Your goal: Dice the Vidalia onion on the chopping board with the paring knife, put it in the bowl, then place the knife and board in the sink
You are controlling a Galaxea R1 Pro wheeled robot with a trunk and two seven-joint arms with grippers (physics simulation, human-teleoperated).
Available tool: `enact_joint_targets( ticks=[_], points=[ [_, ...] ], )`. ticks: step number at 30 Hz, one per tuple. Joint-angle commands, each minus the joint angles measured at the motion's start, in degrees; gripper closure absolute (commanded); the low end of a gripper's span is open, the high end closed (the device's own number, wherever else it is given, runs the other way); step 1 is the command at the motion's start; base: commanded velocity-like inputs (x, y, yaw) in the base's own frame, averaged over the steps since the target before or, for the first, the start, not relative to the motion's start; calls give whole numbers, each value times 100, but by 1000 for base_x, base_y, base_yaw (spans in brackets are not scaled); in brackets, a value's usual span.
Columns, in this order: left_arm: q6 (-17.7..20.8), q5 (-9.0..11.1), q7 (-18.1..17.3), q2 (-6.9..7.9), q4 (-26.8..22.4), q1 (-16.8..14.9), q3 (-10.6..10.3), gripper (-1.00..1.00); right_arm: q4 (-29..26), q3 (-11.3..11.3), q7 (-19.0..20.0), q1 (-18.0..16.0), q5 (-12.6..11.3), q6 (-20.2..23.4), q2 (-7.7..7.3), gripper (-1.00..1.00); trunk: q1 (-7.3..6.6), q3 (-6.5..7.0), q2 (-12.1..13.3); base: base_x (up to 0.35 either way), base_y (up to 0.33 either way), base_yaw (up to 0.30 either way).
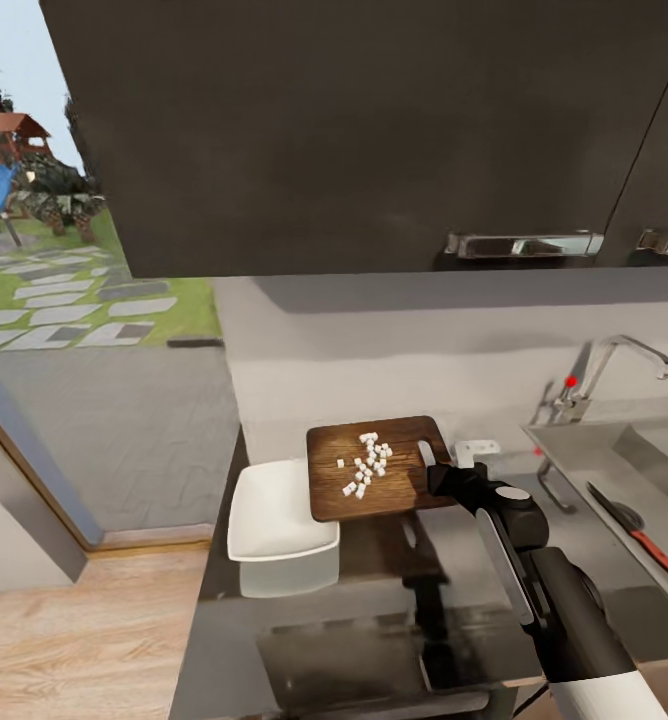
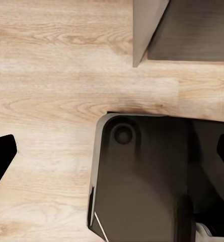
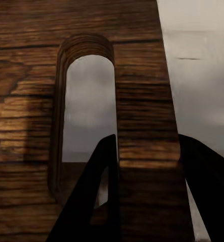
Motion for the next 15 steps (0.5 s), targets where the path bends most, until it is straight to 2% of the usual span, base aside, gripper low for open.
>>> enact_joint_targets(
  ticks=[1, 5, 12, 15],
  points=[
    [3, 61, -59, -1, -4, 0, 10, -100, -7, 7, -26, -6, -49, 26, -4, 100, 5, -2, -11, 101, 267, 0],
    [3, 61, -59, -1, -4, 0, 10, -100, -7, 7, -26, -6, -49, 26, -4, 100, 5, 35, -11, 31, 199, 0],
    [-2, 61, -63, -1, -4, 0, 6, -100, -7, 7, -26, -6, -49, 26, -4, 100, 5, 98, -11, 1, 21, 0],
    [-1, 61, -64, -1, 0, 0, 6, -100, -7, 7, -26, -6, -48, 26, -4, 100, 5, 125, -11, -176, 26, 0]
  ],
)
